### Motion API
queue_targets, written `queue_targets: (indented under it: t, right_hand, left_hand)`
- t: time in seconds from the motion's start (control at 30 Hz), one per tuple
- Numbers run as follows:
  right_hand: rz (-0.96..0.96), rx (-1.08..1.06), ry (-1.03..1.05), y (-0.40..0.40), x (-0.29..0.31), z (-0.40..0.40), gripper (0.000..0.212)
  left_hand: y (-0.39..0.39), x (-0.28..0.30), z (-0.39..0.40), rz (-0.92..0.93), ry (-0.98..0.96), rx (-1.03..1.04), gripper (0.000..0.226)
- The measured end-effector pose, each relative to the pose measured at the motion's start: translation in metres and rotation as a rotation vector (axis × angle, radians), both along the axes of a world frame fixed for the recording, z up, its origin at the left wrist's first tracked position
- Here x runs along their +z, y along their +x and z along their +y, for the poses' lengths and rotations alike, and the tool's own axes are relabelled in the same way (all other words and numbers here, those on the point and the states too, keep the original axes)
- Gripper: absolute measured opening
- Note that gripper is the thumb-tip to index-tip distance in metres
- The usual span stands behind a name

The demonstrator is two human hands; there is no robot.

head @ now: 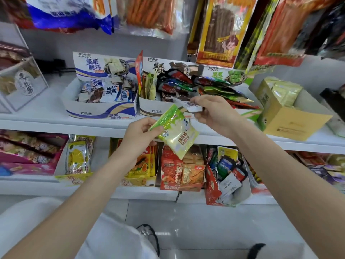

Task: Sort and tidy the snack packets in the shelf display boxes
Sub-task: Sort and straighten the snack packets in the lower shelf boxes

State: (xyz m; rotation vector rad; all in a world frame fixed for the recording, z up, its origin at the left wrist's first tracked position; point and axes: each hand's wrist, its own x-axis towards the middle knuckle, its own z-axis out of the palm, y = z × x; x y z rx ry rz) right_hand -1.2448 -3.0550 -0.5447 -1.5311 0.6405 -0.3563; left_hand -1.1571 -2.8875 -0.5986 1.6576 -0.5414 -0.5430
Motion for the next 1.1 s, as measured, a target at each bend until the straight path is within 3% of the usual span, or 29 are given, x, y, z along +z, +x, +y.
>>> queue_targets:
  t: [0.17,0.27,0.37,0.43,0.6,0.8,0.97,1.1]
  right_hand:
    - [0.057,0.128,0.038,0.041,0.015,0.002,0.017]
    - [0.178,0.074,-0.234,0.065,0.014,-0.002,0.025]
    - [0.314,0.051,-0.587,0.084,0.006,-0.004,0.012]
    - [0.382,0.019,-0.823,0.093,-0.004,-0.008,0.022]
    - [0.556,0.030,-1.083,0.099,-0.021,-0.011,0.032]
    - [0.145,-0.024,-1.062,0.018,-0.027,0.002,0.023]
    - [0.343,-0.126,-0.811,-0.090,-0.067,-0.012,0.018]
    - [0.675,0.011,-0.621,-0.126,-0.127,-0.024,0.024]
  left_hand:
    - [0.007,-0.004,0.011,0.018,0.013,0.047,0.004]
    - [0.011,-0.007,0.015,0.026,0.038,0.072,0.004]
    - [0.014,-0.009,0.016,0.033,0.053,0.078,0.006]
    - [0.015,-0.011,0.015,0.035,0.062,0.071,0.005]
    - [0.013,-0.012,0.011,0.012,0.086,0.053,0.006]
    - [0.012,-0.022,0.010,0.018,0.109,0.023,0.004]
    - [-0.001,-0.039,-0.005,-0.025,0.169,-0.110,0.006]
    - [-0.016,-0.050,-0.031,-0.063,0.221,-0.223,0.011]
